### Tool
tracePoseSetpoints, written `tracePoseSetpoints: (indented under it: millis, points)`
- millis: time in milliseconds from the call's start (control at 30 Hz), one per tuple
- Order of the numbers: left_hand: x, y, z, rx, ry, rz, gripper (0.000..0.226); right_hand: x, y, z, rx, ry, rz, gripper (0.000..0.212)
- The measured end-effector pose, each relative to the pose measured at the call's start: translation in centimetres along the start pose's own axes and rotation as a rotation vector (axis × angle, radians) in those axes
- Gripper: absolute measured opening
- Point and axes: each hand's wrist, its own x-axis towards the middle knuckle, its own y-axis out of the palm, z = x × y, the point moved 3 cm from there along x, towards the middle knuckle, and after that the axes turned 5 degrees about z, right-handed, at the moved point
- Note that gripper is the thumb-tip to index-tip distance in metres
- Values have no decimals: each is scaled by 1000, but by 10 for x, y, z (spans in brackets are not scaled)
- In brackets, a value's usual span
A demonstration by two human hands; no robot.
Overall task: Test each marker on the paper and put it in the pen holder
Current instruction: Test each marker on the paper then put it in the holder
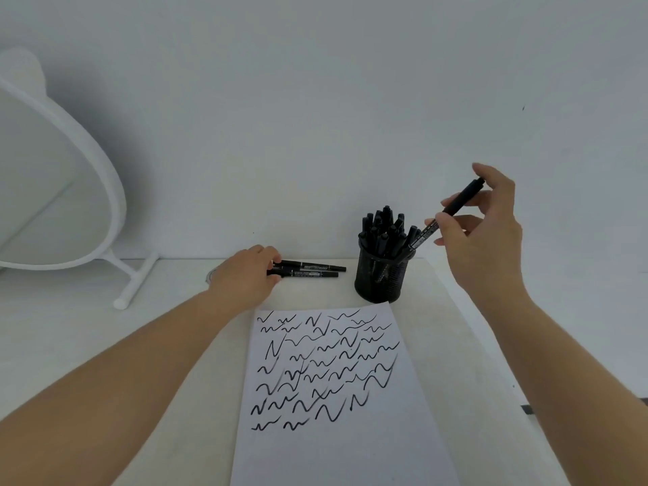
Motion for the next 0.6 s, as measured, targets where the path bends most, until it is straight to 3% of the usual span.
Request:
tracePoseSetpoints:
  millis: [333, 600]
  points:
    - [25, 35, 19, 287, -8, 21, 31, 10, 13, -33, 42, -2, -118, 51]
    - [21, 35, 21, 178, -2, 0, 25, 4, 39, -49, -141, -15, 89, 33]
